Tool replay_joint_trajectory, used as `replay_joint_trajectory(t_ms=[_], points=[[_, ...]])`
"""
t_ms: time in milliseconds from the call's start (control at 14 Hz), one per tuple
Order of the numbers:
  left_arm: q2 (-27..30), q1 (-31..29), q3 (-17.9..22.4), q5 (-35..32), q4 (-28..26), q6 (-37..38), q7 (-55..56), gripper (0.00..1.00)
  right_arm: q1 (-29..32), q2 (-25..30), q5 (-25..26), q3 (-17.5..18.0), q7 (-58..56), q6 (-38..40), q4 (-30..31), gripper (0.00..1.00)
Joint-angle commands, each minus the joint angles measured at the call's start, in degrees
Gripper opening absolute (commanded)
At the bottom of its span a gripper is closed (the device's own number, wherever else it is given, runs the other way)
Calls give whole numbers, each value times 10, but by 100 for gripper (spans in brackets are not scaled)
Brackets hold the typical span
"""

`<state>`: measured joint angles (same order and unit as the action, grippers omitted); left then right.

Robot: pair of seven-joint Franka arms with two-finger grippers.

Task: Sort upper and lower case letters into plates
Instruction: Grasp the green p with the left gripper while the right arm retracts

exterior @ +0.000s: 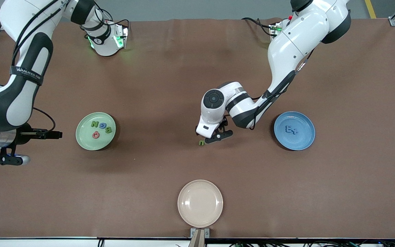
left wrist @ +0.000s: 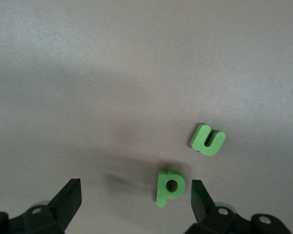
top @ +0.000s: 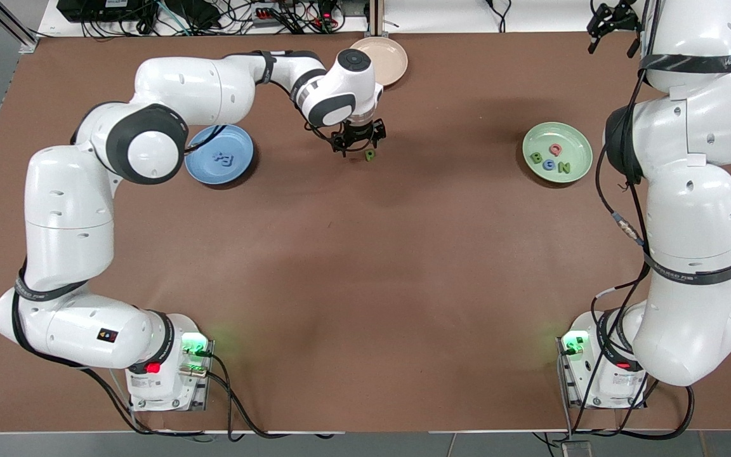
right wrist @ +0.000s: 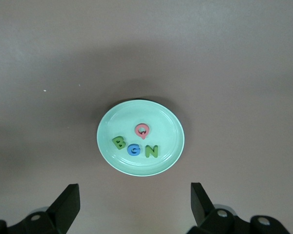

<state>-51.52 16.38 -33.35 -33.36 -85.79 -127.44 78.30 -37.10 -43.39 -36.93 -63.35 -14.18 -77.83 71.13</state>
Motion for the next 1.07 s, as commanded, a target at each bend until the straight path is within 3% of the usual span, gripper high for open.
replay_joint_trajectory(t_ms=[0, 285, 428, 570, 642, 856, 998], points=[[-12, 13, 9, 10, 25, 0, 3, 98, 39, 12, 43, 59, 35, 14, -63, 100], [-23, 17, 9, 10, 28, -2, 4, 98, 83, 39, 84, 151, 86, 8, -101, 100], [-30, 18, 9, 9, 28, -2, 1, 98, 116, 74, 143, 237, 131, -3, -100, 100], [-36, 18, 9, 10, 29, -2, 0, 98, 169, 120, 221, 353, 163, -28, -89, 100], [-37, 19, 9, 10, 29, -2, 0, 98, 196, 135, 257, 404, 172, -33, -76, 100], [-38, 19, 9, 10, 29, -10, 3, 97, 260, 196, 322, 507, 178, -64, -9, 100], [-37, 22, 9, 10, 29, -14, 5, 96, 294, 246, 352, 552, 178, -101, 62, 100]])
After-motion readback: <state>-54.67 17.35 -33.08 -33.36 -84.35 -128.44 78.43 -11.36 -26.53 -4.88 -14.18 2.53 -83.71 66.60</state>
